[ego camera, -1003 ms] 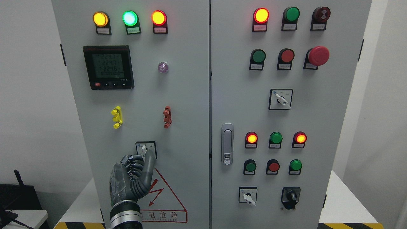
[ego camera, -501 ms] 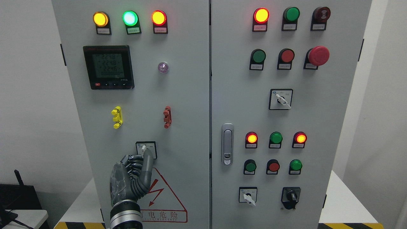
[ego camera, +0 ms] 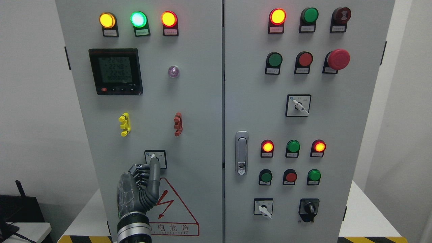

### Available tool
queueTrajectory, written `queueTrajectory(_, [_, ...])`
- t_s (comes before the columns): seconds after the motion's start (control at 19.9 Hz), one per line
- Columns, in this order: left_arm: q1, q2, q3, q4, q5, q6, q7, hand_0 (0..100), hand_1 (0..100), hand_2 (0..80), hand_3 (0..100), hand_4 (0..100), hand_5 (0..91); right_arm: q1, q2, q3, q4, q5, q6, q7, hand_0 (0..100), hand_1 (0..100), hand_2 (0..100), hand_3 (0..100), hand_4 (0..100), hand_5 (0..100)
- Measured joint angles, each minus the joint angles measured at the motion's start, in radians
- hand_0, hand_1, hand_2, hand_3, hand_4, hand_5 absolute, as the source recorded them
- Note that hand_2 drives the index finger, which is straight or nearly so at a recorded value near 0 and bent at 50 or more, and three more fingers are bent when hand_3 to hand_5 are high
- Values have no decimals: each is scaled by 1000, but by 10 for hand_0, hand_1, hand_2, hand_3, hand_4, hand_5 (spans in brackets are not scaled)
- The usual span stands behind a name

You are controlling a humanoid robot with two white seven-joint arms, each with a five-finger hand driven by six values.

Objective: Turn on light switch 1

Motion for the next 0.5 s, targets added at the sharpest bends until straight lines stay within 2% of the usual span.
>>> queueTrajectory(0.5, [-2, 1, -1, 1, 0, 5, -4, 404, 235, 433, 784, 846, 883, 0, 0, 0, 0, 0, 0, 0, 120, 389, 0, 0, 0, 0])
